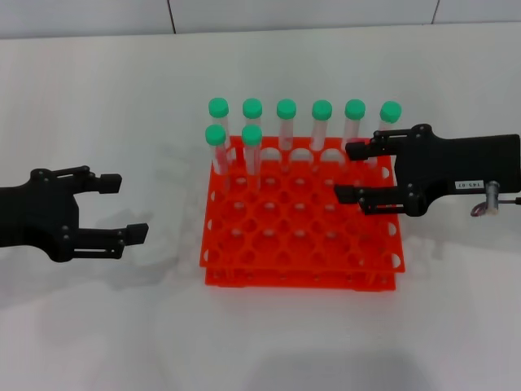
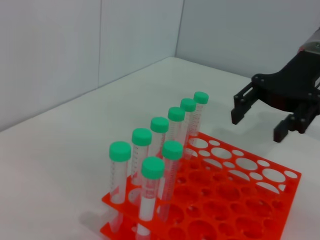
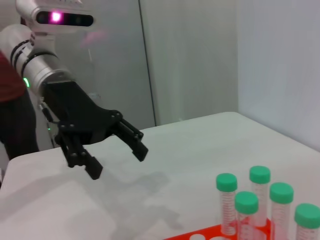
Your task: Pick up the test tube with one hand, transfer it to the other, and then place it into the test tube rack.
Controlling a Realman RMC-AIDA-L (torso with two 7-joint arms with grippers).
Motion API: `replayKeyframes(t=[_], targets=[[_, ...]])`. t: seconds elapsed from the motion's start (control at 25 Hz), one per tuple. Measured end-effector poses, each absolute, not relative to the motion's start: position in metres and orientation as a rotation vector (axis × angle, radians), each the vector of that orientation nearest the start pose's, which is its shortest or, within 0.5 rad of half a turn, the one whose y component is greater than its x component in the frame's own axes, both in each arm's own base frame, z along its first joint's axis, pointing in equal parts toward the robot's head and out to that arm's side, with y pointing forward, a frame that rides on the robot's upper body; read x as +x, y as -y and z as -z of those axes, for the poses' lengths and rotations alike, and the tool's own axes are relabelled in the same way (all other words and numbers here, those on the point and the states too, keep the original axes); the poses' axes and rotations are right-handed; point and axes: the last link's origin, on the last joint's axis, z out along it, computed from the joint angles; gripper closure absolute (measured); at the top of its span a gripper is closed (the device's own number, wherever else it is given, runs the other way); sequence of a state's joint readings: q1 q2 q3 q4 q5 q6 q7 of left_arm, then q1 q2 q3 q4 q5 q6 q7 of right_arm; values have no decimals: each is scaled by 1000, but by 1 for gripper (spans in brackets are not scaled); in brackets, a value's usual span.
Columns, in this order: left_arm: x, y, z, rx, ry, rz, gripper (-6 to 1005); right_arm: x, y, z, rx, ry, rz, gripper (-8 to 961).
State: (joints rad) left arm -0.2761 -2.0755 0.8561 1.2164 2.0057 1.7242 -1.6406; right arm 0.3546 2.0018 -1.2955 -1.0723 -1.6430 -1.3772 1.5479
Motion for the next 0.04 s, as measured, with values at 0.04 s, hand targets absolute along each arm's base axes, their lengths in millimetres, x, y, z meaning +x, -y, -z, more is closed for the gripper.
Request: replayKeyframes(t=[0.04], targets=[[-265,-285,-62,-2775,570,412,125,210,-327,-9,-2811,-317,-586,301]])
